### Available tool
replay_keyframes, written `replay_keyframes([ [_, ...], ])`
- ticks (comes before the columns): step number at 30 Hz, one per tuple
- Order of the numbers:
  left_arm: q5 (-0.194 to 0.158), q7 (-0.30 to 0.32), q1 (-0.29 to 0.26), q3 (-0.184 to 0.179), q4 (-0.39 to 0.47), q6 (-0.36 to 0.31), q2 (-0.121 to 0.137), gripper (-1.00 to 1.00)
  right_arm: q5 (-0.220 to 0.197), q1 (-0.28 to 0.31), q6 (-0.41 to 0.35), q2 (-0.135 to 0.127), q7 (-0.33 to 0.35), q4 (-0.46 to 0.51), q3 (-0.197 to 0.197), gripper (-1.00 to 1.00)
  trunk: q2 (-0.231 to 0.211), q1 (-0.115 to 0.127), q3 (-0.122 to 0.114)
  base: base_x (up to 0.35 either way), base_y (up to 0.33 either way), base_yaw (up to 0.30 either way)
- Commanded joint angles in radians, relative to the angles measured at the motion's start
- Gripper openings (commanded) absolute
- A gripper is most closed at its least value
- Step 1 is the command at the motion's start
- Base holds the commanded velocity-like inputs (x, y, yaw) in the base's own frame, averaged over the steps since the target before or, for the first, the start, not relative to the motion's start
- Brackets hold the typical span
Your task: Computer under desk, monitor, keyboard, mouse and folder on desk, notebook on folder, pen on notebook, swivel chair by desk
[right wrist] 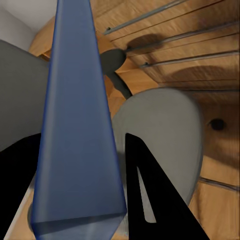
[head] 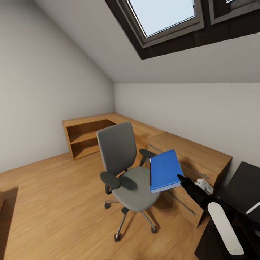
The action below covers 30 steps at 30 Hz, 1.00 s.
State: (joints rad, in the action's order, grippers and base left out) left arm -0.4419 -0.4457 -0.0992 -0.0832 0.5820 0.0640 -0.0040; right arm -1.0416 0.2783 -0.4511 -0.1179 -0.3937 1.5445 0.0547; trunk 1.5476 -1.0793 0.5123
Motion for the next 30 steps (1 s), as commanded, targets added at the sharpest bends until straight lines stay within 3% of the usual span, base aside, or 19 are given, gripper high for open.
replay_keyframes([
  [1, -0.011, -0.007, -0.001, -0.007, 0.000, 0.014, 0.001, 1.00, -0.009, 0.001, -0.003, 0.000, -0.008, 0.002, 0.000, -1.00, -0.007, 0.004, -0.002, -0.270, 0.000, -0.249],
  [4, -0.011, -0.007, -0.001, -0.007, -0.013, 0.063, 0.001, 1.00, -0.009, 0.001, -0.003, -0.001, -0.008, 0.002, 0.001, -1.00, -0.028, 0.016, -0.012, -0.321, 0.000, -0.260],
  [10, -0.010, -0.007, -0.001, -0.008, -0.023, 0.071, 0.000, 1.00, -0.009, 0.001, -0.003, -0.002, -0.008, 0.002, 0.001, -1.00, -0.070, 0.039, -0.030, -0.280, 0.000, -0.264],
  [17, -0.010, -0.007, -0.001, -0.007, -0.029, 0.072, -0.002, 1.00, -0.009, 0.001, -0.003, -0.002, -0.008, 0.000, 0.001, -1.00, -0.119, 0.066, -0.052, -0.029, 0.000, -0.245],
  [30, -0.008, -0.006, -0.001, -0.010, -0.032, 0.072, -0.018, 1.00, -0.009, 0.001, -0.003, -0.001, -0.010, 0.000, 0.001, -1.00, -0.210, 0.116, -0.093, -0.108, 0.000, -0.025],
])
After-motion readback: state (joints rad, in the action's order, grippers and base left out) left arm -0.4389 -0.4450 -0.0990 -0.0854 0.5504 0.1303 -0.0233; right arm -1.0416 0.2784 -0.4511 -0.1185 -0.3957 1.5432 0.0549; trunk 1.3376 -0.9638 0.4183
